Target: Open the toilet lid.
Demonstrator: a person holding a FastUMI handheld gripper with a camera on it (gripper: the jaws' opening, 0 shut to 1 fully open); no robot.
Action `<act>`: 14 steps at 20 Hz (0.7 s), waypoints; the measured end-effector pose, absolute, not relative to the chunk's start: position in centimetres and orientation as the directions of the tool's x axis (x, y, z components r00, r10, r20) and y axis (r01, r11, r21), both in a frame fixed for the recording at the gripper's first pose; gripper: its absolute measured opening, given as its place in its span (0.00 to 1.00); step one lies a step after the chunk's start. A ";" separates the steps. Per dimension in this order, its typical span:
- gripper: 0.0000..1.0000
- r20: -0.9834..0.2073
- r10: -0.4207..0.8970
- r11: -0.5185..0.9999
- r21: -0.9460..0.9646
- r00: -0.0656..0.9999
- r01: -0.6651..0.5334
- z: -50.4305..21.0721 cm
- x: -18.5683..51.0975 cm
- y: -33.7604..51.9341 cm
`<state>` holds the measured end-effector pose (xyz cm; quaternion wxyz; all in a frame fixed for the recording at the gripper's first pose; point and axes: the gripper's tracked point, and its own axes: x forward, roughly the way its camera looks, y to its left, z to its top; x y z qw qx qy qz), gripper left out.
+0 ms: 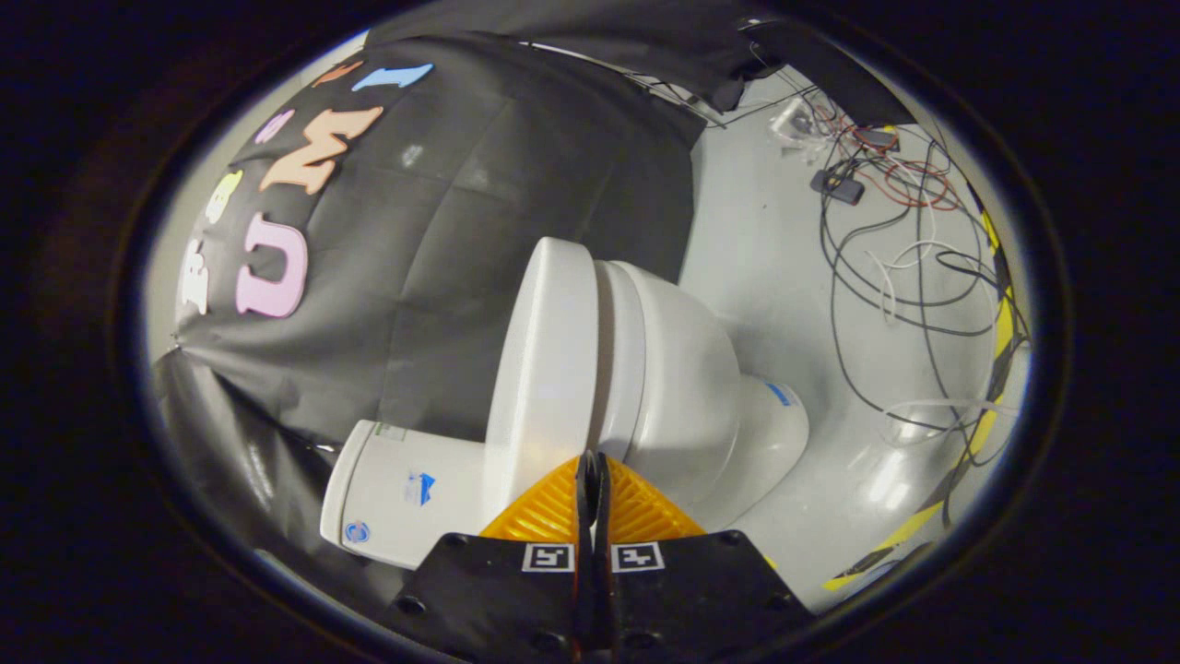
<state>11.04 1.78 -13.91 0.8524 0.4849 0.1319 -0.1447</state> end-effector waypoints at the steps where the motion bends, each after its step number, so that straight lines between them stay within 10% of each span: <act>1: 0.01 -0.381 -0.130 0.499 0.772 0.915 0.393 -13.6 10.6 1.7; 14: 0.00 -0.340 -0.229 0.493 0.768 0.912 0.410 -5.2 10.7 4.8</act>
